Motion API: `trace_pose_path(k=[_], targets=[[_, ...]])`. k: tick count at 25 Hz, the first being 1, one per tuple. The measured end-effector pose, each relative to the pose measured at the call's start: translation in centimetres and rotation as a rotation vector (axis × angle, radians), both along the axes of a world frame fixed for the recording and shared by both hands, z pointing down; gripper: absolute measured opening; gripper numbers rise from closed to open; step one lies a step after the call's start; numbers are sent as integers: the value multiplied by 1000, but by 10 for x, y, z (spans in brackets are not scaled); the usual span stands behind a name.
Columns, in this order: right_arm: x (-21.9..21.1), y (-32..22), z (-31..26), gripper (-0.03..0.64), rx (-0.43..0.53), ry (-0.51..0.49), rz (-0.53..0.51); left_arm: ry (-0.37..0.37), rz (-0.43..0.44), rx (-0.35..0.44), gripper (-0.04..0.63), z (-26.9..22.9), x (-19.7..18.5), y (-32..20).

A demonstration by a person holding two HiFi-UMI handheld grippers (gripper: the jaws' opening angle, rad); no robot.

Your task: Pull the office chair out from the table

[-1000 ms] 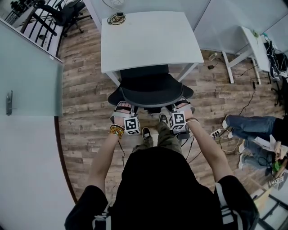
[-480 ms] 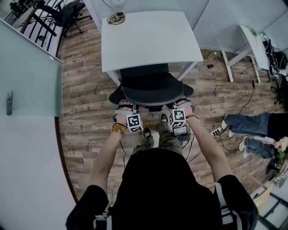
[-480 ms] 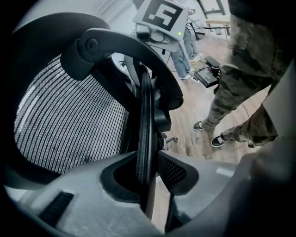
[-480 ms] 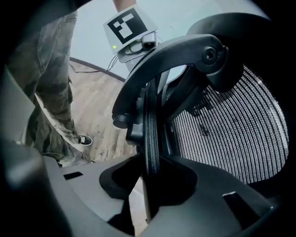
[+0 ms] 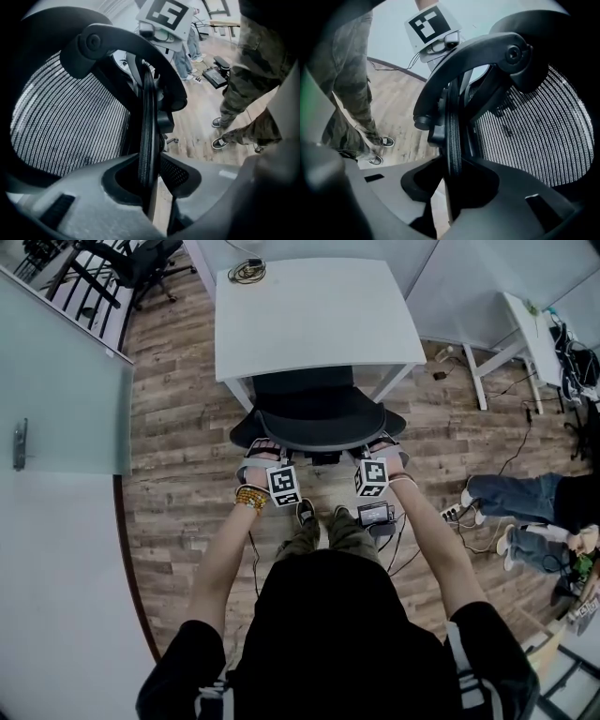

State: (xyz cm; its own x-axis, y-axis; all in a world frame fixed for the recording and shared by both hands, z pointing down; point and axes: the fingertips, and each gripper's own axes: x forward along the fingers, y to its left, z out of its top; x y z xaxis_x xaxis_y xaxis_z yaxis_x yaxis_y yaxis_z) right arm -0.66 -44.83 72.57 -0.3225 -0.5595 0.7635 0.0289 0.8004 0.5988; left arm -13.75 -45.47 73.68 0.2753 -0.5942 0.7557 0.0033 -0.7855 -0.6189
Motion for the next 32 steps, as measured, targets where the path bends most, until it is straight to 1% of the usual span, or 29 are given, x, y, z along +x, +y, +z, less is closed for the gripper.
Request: trace_pose_path(k=[8,15,32], targets=[[-1,2,2,84,-11,-4,-2,-9,-12,-21,117,3,0,0],[1,5,3,84,-29,0,0,-22,-36,-62,114,6,0,4],[6,19,4,83,-23,2,0,-38,-61,-109,112,9,5,18]])
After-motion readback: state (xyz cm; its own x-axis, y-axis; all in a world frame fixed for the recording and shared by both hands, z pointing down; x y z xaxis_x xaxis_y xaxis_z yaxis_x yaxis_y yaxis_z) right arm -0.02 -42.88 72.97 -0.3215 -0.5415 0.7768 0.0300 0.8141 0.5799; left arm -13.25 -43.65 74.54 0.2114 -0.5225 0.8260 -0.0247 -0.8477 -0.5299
